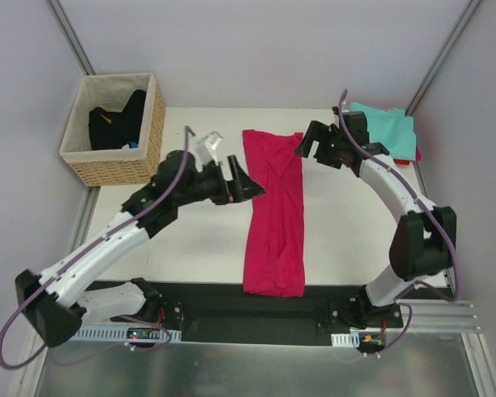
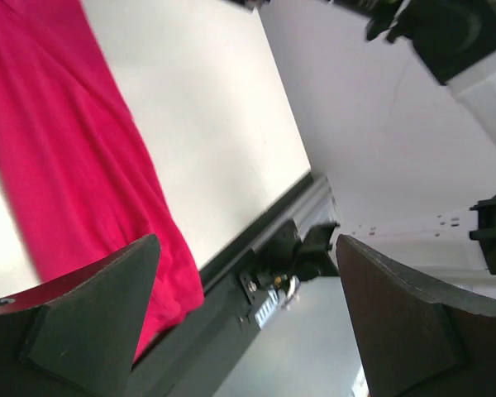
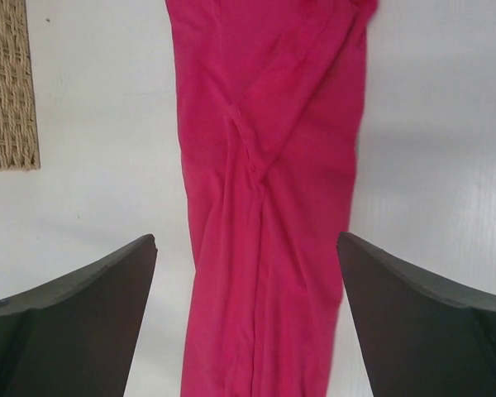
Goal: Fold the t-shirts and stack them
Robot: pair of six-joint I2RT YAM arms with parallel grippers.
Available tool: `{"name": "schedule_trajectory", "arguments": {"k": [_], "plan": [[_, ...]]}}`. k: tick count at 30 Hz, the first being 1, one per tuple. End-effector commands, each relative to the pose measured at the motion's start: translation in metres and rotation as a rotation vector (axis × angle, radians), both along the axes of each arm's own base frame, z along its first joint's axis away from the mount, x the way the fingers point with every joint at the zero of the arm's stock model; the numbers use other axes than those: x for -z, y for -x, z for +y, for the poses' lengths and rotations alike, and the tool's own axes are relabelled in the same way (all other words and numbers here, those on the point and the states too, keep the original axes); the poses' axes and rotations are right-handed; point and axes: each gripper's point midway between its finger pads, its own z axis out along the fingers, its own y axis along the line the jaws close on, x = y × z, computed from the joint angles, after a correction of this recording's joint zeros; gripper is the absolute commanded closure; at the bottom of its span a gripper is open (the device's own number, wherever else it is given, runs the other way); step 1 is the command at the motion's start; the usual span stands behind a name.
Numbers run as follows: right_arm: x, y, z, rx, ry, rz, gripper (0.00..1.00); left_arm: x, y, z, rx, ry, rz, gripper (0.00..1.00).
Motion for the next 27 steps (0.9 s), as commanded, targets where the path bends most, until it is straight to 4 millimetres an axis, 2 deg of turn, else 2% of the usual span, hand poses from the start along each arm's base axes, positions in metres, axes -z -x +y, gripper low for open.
{"name": "schedule_trajectory", "arguments": {"k": [1,2,3,5,6,7,8,9,10,11,12,13,14,15,16,18,20,27], "plan": [[-0.03,-0.04,0.04,-0.1,-0.103,-0.075,0.05,0.033,-0.002,0.053,-0.098,-0.094,0.034,0.12],[-0.031,-0.043,0.047,-0.118,-0.111,-0.077,0.05,0.037,-0.001,0.058,-0.11,-0.101,0.046,0.11],[-0.019,-0.05,0.057,-0.138,-0.108,-0.057,0.05,0.04,-0.002,0.062,-0.119,-0.099,0.052,0.11],[-0.031,-0.066,0.072,-0.166,-0.129,-0.087,0.05,0.052,-0.003,0.07,-0.14,-0.112,0.084,0.11],[-0.015,-0.073,0.08,-0.179,-0.137,-0.05,0.05,0.056,-0.004,0.072,-0.147,-0.118,0.096,0.11],[-0.01,-0.079,0.086,-0.178,-0.165,-0.024,0.05,0.062,-0.005,0.073,-0.149,-0.122,0.114,0.11],[-0.02,-0.086,0.095,-0.2,-0.201,-0.036,0.05,0.064,-0.005,0.074,-0.152,-0.125,0.119,0.12],[-0.015,-0.09,0.101,-0.208,-0.218,-0.029,0.05,0.067,-0.006,0.074,-0.152,-0.131,0.123,0.11],[0.004,-0.094,0.109,-0.219,-0.233,0.012,0.06,0.07,-0.008,0.075,-0.156,-0.139,0.128,0.11],[0.0,-0.099,0.115,-0.221,-0.257,0.008,0.05,0.072,-0.009,0.076,-0.16,-0.141,0.135,0.11],[0.007,-0.101,0.123,-0.23,-0.269,0.021,0.05,0.075,-0.01,0.076,-0.161,-0.146,0.139,0.12],[0.023,-0.104,0.129,-0.237,-0.273,0.049,0.05,0.077,-0.011,0.078,-0.165,-0.151,0.14,0.12],[0.03,-0.106,0.134,-0.238,-0.28,0.065,0.05,0.078,-0.014,0.081,-0.176,-0.151,0.146,0.12],[0.027,-0.107,0.141,-0.25,-0.285,0.058,0.05,0.08,-0.016,0.082,-0.182,-0.154,0.152,0.12],[0.041,-0.108,0.145,-0.254,-0.285,0.081,0.05,0.082,-0.016,0.083,-0.182,-0.157,0.153,0.12],[0.042,-0.109,0.156,-0.266,-0.298,0.084,0.05,0.085,-0.02,0.087,-0.193,-0.159,0.167,0.12],[0.054,-0.109,0.163,-0.278,-0.311,0.11,0.05,0.087,-0.021,0.088,-0.194,-0.16,0.177,0.12],[0.068,-0.096,0.196,-0.333,-0.331,0.137,0.04,0.091,-0.031,0.091,-0.202,-0.167,0.19,0.12]]}}
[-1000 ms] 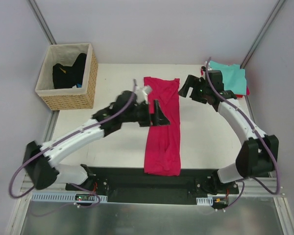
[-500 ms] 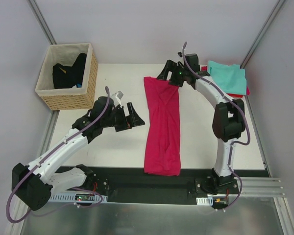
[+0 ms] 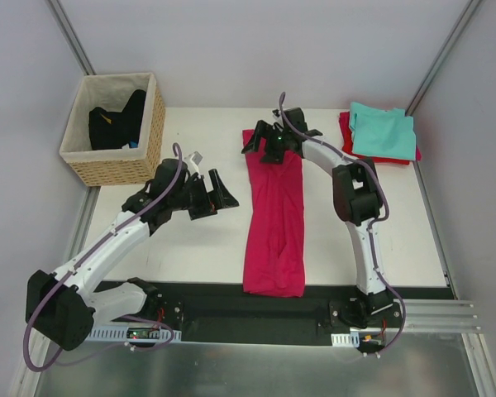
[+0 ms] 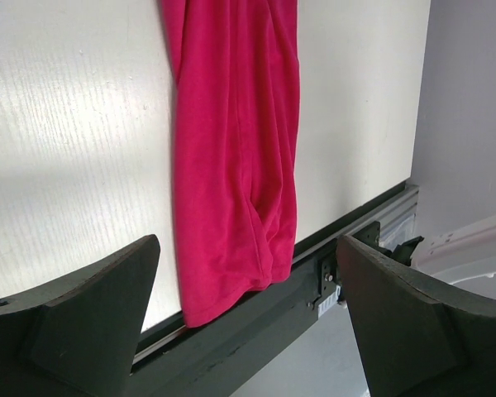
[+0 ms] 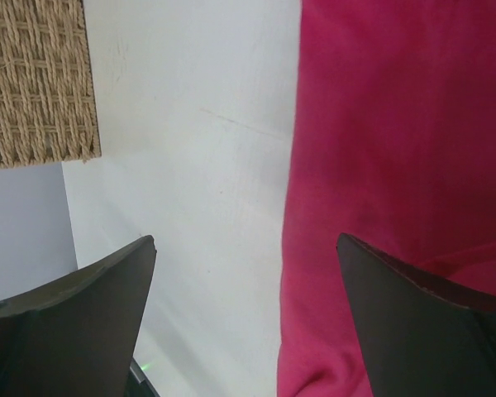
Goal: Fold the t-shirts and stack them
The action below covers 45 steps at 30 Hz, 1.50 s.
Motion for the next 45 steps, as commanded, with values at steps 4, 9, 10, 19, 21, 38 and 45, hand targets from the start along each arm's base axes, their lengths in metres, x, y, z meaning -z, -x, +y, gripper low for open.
{"name": "schedule_trajectory", "arguments": {"k": [4,9,10,19,21,38,45], "plan": [[-0.026,-0.001,0.037,-0.051,-0.074,-0.069,0.04,0.0,-0.005,0.0,0.028,0.006,-0.007,0.12],[-0.012,-0.011,0.046,-0.044,-0.086,-0.06,0.04,0.003,-0.008,0.003,0.024,0.002,-0.003,0.12],[0.001,-0.013,0.049,-0.041,-0.084,-0.04,0.04,0.003,-0.008,0.004,0.022,0.002,-0.005,0.12],[-0.001,-0.048,0.073,0.006,-0.15,-0.079,0.02,0.013,-0.014,0.013,0.007,-0.01,0.019,0.12],[-0.001,-0.053,0.076,0.013,-0.171,-0.088,0.01,0.017,-0.016,0.013,0.009,-0.016,0.024,0.12],[-0.097,0.006,0.058,-0.101,-0.147,-0.322,0.04,0.012,-0.007,0.011,0.009,0.045,0.028,0.13],[-0.078,0.029,0.032,-0.086,-0.04,-0.311,0.04,0.012,-0.003,0.012,0.006,0.061,0.021,0.13]]}}
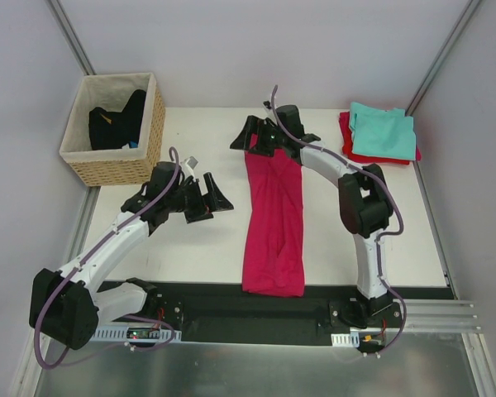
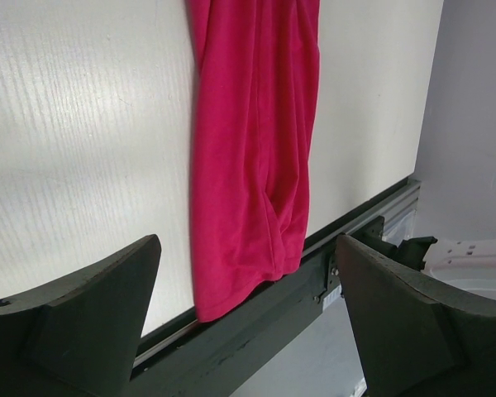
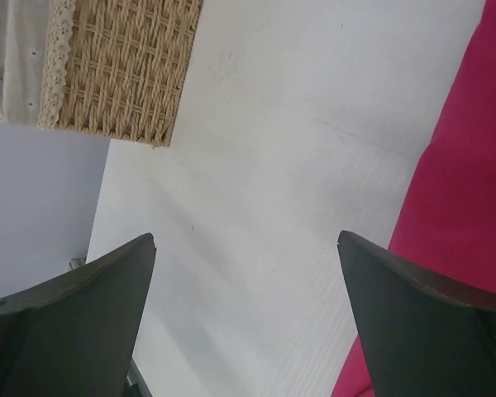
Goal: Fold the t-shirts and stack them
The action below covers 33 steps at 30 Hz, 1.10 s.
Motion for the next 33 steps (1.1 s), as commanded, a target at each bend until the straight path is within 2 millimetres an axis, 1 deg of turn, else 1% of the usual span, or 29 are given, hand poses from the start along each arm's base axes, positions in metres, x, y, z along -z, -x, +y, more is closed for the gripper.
{"name": "schedule_trajectory", "arguments": {"k": [1,4,5,7,8,9,10,11,12,14,15,17,18,21,22,24,25,26,27,28,29,30,31,32,33], "plan": [[-0.016,0.004,-0.011,0.005,0.051,-0.09,0.03,-0.012,0.0,-0.002,0.001,0.047,-0.035,0.13],[-0.007,0.001,-0.018,0.032,0.09,-0.087,0.03,-0.014,0.0,-0.002,0.0,0.053,-0.04,0.13],[0.002,-0.002,-0.02,0.046,0.112,-0.079,0.04,-0.014,0.001,-0.002,-0.001,0.052,-0.041,0.13],[0.008,-0.006,-0.022,0.054,0.14,-0.068,0.03,-0.017,0.001,-0.002,-0.002,0.059,-0.048,0.13],[0.019,-0.009,-0.024,0.064,0.162,-0.056,0.03,-0.016,0.001,-0.002,-0.003,0.055,-0.047,0.13],[0.025,-0.009,-0.024,0.065,0.173,-0.044,0.03,-0.016,0.001,-0.002,-0.003,0.055,-0.047,0.13],[0.023,-0.013,-0.022,0.064,0.171,-0.048,0.03,-0.017,0.0,-0.002,-0.001,0.056,-0.049,0.13],[0.028,-0.015,-0.023,0.066,0.177,-0.041,0.03,-0.017,0.0,-0.002,-0.001,0.057,-0.051,0.13],[0.041,-0.015,-0.023,0.064,0.19,-0.017,0.04,-0.017,0.0,-0.002,-0.003,0.055,-0.048,0.13],[0.045,-0.019,-0.021,0.06,0.19,-0.01,0.03,-0.016,-0.001,-0.002,-0.001,0.052,-0.047,0.13],[0.055,-0.019,-0.021,0.06,0.2,0.007,0.03,-0.015,-0.001,-0.002,0.0,0.05,-0.046,0.13],[0.06,-0.021,-0.019,0.055,0.201,0.016,0.04,-0.015,-0.002,-0.002,-0.001,0.049,-0.045,0.13],[0.068,-0.021,-0.018,0.054,0.205,0.033,0.03,-0.014,-0.003,-0.002,0.0,0.045,-0.045,0.13],[0.076,-0.023,-0.016,0.055,0.207,0.043,0.04,-0.012,-0.006,-0.003,0.002,0.036,-0.044,0.13],[0.083,-0.024,-0.015,0.057,0.212,0.055,0.04,-0.012,-0.006,-0.003,0.002,0.036,-0.043,0.14],[0.084,-0.028,-0.013,0.058,0.21,0.063,0.04,-0.011,-0.008,-0.003,0.006,0.029,-0.041,0.14],[0.093,-0.028,-0.011,0.057,0.212,0.078,0.03,-0.01,-0.009,-0.004,0.008,0.028,-0.037,0.13],[0.095,-0.03,-0.011,0.061,0.212,0.084,0.04,-0.009,-0.01,-0.004,0.008,0.025,-0.034,0.13],[0.089,-0.035,-0.008,0.064,0.202,0.072,0.04,-0.007,-0.011,-0.004,0.013,0.021,-0.032,0.13],[0.097,-0.036,-0.006,0.062,0.203,0.086,0.04,-0.006,-0.012,-0.004,0.011,0.016,-0.034,0.13],[0.097,-0.038,-0.004,0.065,0.196,0.092,0.04,-0.004,-0.013,-0.004,0.009,0.011,-0.03,0.13],[0.089,-0.045,0.001,0.067,0.181,0.079,0.04,-0.002,-0.013,-0.004,0.012,0.006,-0.026,0.13],[0.086,-0.049,0.003,0.069,0.176,0.075,0.04,-0.001,-0.014,-0.004,0.013,0.004,-0.024,0.13],[0.098,-0.049,0.004,0.072,0.184,0.101,0.04,0.001,-0.015,-0.005,0.016,0.002,-0.016,0.13],[0.099,-0.052,0.005,0.074,0.182,0.104,0.04,0.003,-0.015,-0.005,0.017,-0.001,-0.011,0.13]]}}
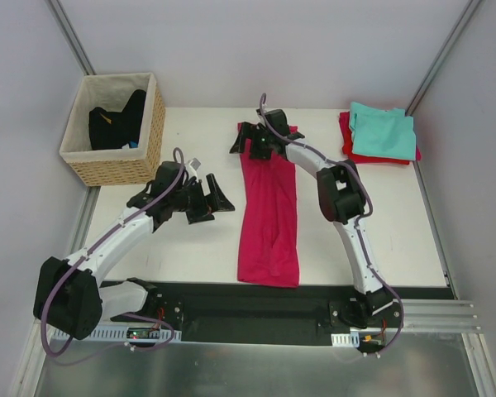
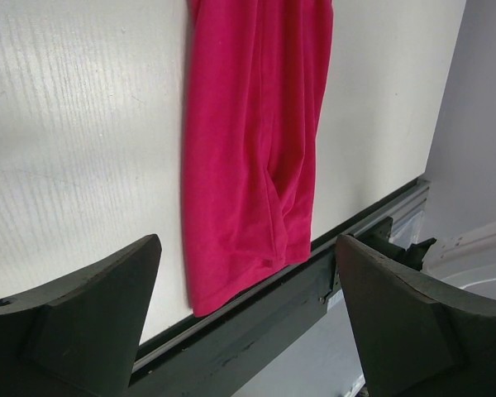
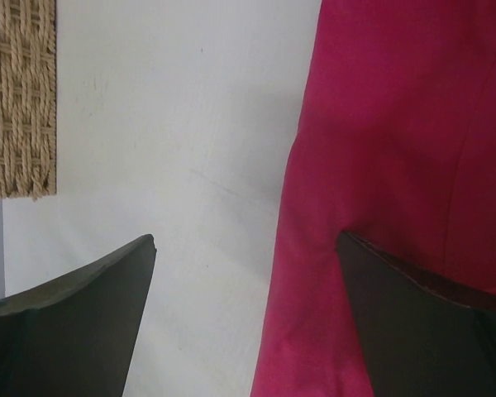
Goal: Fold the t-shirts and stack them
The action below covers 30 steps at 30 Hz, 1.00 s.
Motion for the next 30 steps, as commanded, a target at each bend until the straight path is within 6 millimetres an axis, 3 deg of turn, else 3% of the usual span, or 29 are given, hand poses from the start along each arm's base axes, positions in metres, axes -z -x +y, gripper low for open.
{"name": "schedule_trajectory", "arguments": {"k": [1,2,4,6,11,13,15,16,17,18,19,20,21,22,23,24,25,26,27,28,29,30], "plan": [[0.0,-0.016,0.01,0.018,-0.01,0.02,0.04,-0.01,-0.013,-0.004,0.019,0.011,-0.047,0.13],[0.017,-0.016,0.009,0.022,0.008,0.058,0.04,-0.008,-0.013,-0.004,0.021,0.009,-0.038,0.13],[0.002,-0.029,0.016,0.025,-0.025,0.02,0.04,-0.006,-0.015,-0.005,0.022,0.011,-0.036,0.13],[0.008,-0.037,0.017,0.042,-0.037,0.019,0.04,-0.002,-0.017,-0.007,0.026,0.014,-0.026,0.13],[-0.004,-0.062,0.015,0.093,-0.12,-0.023,0.04,0.003,-0.019,-0.012,0.037,0.024,-0.004,0.14],[-0.019,-0.063,0.015,0.083,-0.135,-0.046,0.04,0.0,-0.019,-0.015,0.049,0.045,-0.002,0.14],[-0.016,-0.053,0.007,0.08,-0.12,-0.025,0.04,-0.002,-0.018,-0.017,0.053,0.066,-0.001,0.14],[-0.071,-0.053,0.005,0.066,-0.142,-0.131,0.04,-0.004,-0.016,-0.018,0.059,0.077,-0.005,0.14],[-0.048,-0.036,-0.006,0.068,-0.094,-0.09,0.04,-0.009,-0.016,-0.019,0.059,0.091,-0.023,0.14],[-0.071,-0.032,-0.011,0.075,-0.082,-0.142,0.04,-0.012,-0.015,-0.019,0.064,0.095,-0.036,0.14],[-0.117,-0.023,-0.017,0.073,-0.097,-0.216,0.04,-0.014,-0.015,-0.019,0.063,0.097,-0.048,0.14],[-0.136,-0.013,-0.023,0.059,-0.085,-0.252,0.04,-0.019,-0.013,-0.018,0.067,0.102,-0.069,0.14],[-0.125,0.004,-0.032,0.058,-0.054,-0.219,0.04,-0.021,-0.013,-0.019,0.069,0.108,-0.078,0.14],[-0.169,0.021,-0.041,0.058,-0.072,-0.271,0.04,-0.022,-0.011,-0.019,0.078,0.112,-0.083,0.14],[-0.177,0.032,-0.048,0.053,-0.06,-0.283,0.04,-0.022,-0.007,-0.02,0.084,0.119,-0.086,0.14],[-0.155,0.051,-0.058,0.052,-0.023,-0.233,0.04,-0.021,-0.005,-0.019,0.086,0.121,-0.083,0.14],[-0.162,0.065,-0.065,0.054,-0.008,-0.236,0.04,-0.021,-0.003,-0.02,0.093,0.124,-0.084,0.14],[-0.188,0.083,-0.075,0.064,-0.014,-0.281,0.04,-0.018,0.002,-0.018,0.097,0.126,-0.082,0.14],[-0.191,0.093,-0.084,0.073,0.016,-0.302,0.04,-0.018,0.005,-0.017,0.092,0.127,-0.082,0.14],[-0.171,0.112,-0.091,0.064,0.06,-0.257,0.04,-0.016,0.008,-0.016,0.092,0.129,-0.081,0.14],[-0.186,0.127,-0.099,0.065,0.063,-0.278,0.04,-0.014,0.014,-0.014,0.087,0.132,-0.077,0.14],[-0.182,0.136,-0.105,0.07,0.092,-0.26,0.04,-0.012,0.017,-0.013,0.084,0.134,-0.076,0.14]]}}
